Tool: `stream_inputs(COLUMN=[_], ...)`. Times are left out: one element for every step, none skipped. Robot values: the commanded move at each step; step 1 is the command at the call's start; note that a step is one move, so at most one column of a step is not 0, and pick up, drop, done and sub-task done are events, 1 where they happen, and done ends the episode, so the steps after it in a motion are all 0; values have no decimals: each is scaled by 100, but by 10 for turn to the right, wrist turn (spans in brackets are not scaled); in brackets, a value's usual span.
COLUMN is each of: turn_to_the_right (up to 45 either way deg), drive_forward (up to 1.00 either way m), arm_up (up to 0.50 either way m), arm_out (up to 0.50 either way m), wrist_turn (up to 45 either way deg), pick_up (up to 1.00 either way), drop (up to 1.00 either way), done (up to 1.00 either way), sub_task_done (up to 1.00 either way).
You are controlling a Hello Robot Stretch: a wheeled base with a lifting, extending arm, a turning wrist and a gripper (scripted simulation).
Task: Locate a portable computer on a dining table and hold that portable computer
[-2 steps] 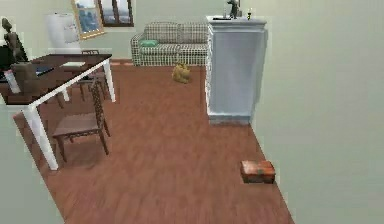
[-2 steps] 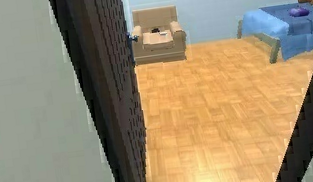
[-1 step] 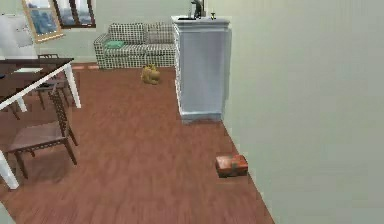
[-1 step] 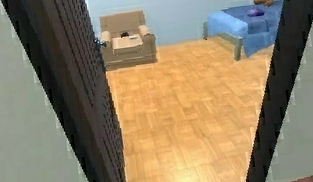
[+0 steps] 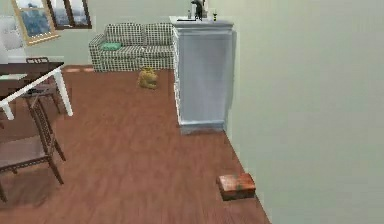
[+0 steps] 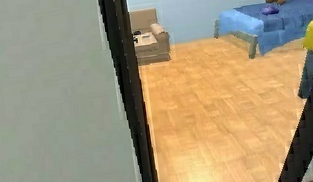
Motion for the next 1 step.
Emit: stream_inputs(turn_to_the_right=[-450], drive_forward=[0], arm_up=[0], arm_out=[0], wrist_turn=[0], pick_up=[0], drop=[0], done=[0], sub_task_done=[0])
